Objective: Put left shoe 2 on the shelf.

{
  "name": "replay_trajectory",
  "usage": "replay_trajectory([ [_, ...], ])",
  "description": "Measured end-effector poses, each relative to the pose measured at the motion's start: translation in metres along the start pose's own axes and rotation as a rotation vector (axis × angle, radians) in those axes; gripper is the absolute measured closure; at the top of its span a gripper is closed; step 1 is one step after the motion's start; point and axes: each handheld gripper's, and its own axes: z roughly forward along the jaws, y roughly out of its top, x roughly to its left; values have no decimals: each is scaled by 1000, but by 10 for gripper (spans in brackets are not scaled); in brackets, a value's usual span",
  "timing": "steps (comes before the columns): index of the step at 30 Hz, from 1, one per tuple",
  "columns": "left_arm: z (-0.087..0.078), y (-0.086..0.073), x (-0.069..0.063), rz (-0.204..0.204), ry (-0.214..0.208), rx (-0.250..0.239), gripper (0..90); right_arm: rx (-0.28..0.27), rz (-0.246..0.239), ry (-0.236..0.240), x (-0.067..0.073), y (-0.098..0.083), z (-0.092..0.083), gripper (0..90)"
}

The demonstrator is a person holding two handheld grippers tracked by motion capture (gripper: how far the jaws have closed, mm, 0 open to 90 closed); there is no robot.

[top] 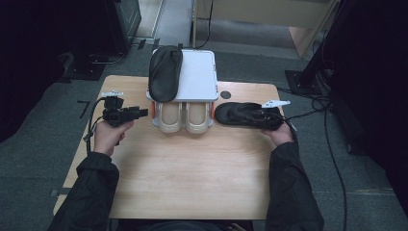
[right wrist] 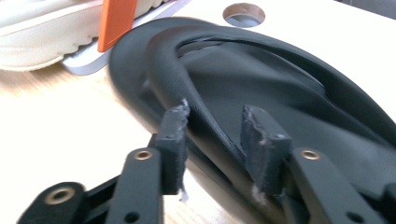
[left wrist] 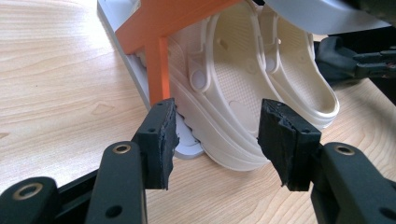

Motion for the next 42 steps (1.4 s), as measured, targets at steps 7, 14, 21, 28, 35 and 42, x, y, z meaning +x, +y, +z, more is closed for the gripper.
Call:
replay_trajectory([
  [7,2,-1,1,6,7,1,467,15,8,-5,8,-2,-5,711],
  [14,6,-1,1,23,12,5,469,46,12,10,21,-1,-6,806],
  [21,9,-3,1,38,9,16,469,53,105,-1,31,3,-3,834],
  [28,9,-3,1,45,11,12,471,25,152,-30,35,11,10,831],
  [35,10,-4,2,51,8,10,472,-2,166,-52,37,16,24,720],
  [42,8,-6,2,54,14,-11,471,-63,186,-20,39,14,-8,718],
])
